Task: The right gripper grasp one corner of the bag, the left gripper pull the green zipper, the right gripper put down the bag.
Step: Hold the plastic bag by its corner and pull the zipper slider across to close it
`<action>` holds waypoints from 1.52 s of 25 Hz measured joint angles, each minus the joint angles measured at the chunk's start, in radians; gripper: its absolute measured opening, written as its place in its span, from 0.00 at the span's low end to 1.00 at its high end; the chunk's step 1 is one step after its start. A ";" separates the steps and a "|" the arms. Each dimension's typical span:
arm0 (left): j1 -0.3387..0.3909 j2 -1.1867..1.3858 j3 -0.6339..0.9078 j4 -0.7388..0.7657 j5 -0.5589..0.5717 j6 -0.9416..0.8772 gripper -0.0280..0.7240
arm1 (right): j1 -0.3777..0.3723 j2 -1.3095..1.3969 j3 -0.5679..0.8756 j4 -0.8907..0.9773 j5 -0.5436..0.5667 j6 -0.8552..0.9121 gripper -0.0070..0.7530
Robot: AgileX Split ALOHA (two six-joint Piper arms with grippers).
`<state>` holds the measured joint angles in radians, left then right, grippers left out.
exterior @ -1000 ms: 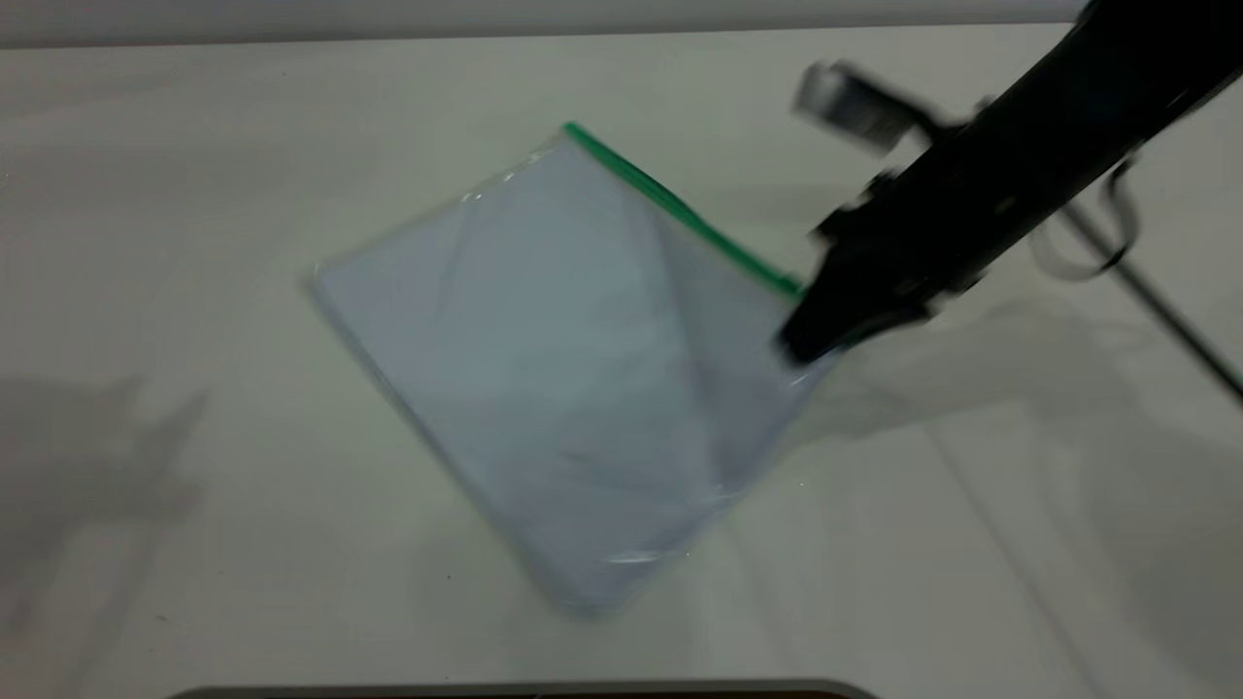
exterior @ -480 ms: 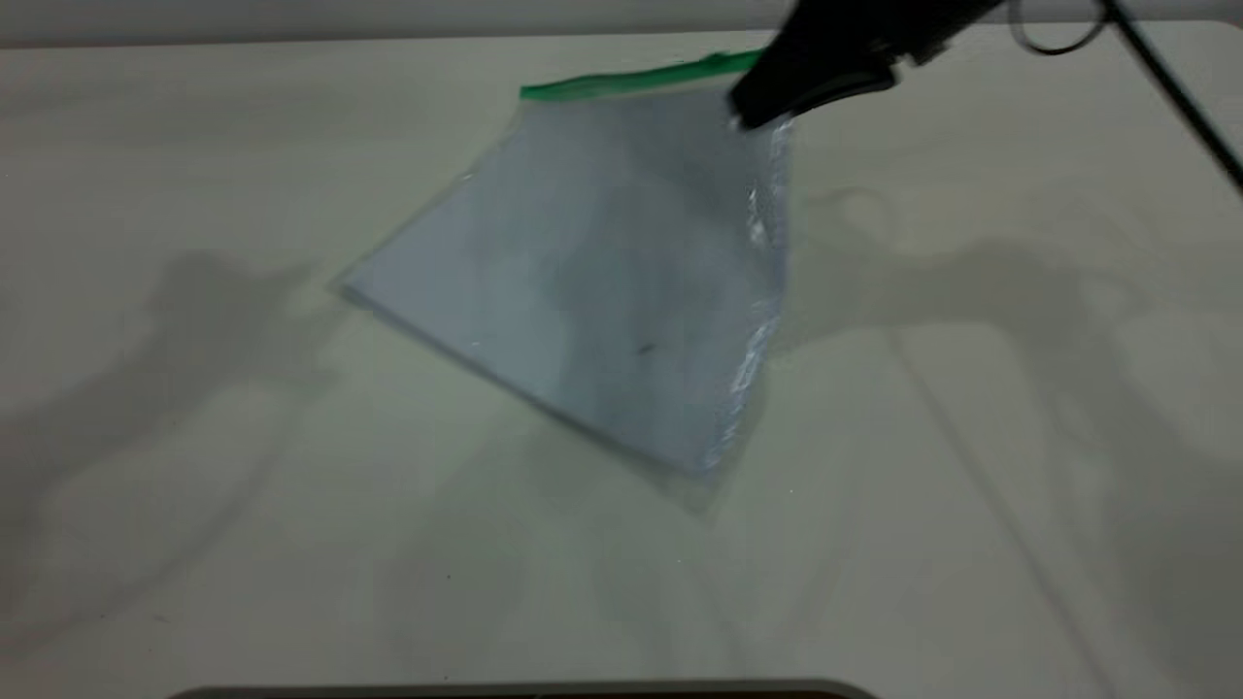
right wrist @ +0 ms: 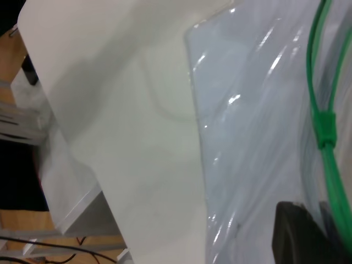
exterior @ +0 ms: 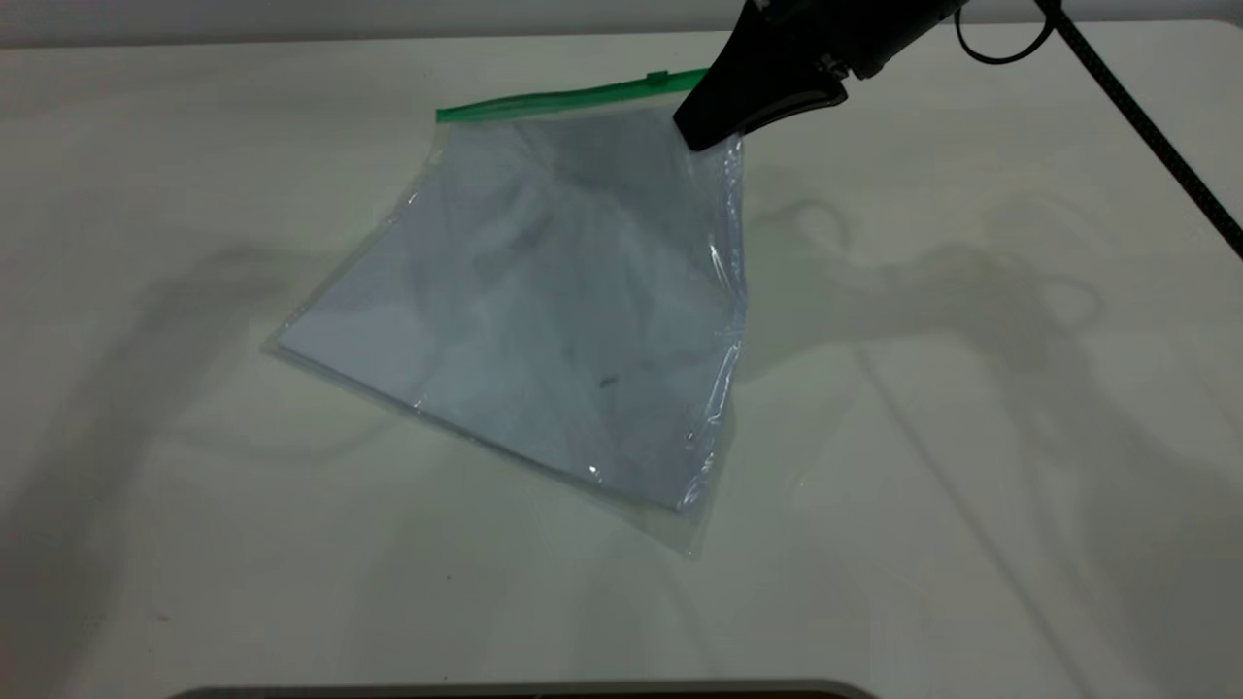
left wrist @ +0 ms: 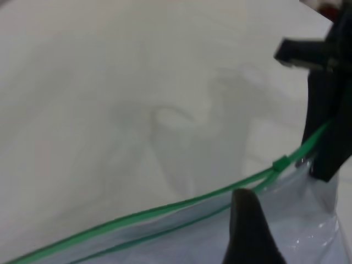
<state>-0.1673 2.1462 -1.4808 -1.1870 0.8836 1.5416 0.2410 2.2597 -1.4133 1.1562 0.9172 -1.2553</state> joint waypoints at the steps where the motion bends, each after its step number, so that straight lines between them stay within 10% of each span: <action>1: -0.006 0.037 -0.033 0.001 0.021 0.006 0.72 | -0.004 0.000 0.000 0.000 0.000 -0.001 0.05; 19: -0.169 0.262 -0.330 0.151 0.150 -0.077 0.70 | -0.002 0.000 -0.001 0.012 0.050 -0.024 0.05; 30: -0.169 0.270 -0.330 0.156 0.124 -0.083 0.35 | -0.002 0.000 -0.002 0.012 0.051 -0.024 0.05; 38: -0.169 0.270 -0.330 0.155 0.122 -0.083 0.27 | -0.007 0.000 -0.004 0.030 0.068 -0.024 0.05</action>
<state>-0.3362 2.4165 -1.8113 -1.0316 1.0054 1.4591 0.2337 2.2597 -1.4172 1.1863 0.9853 -1.2791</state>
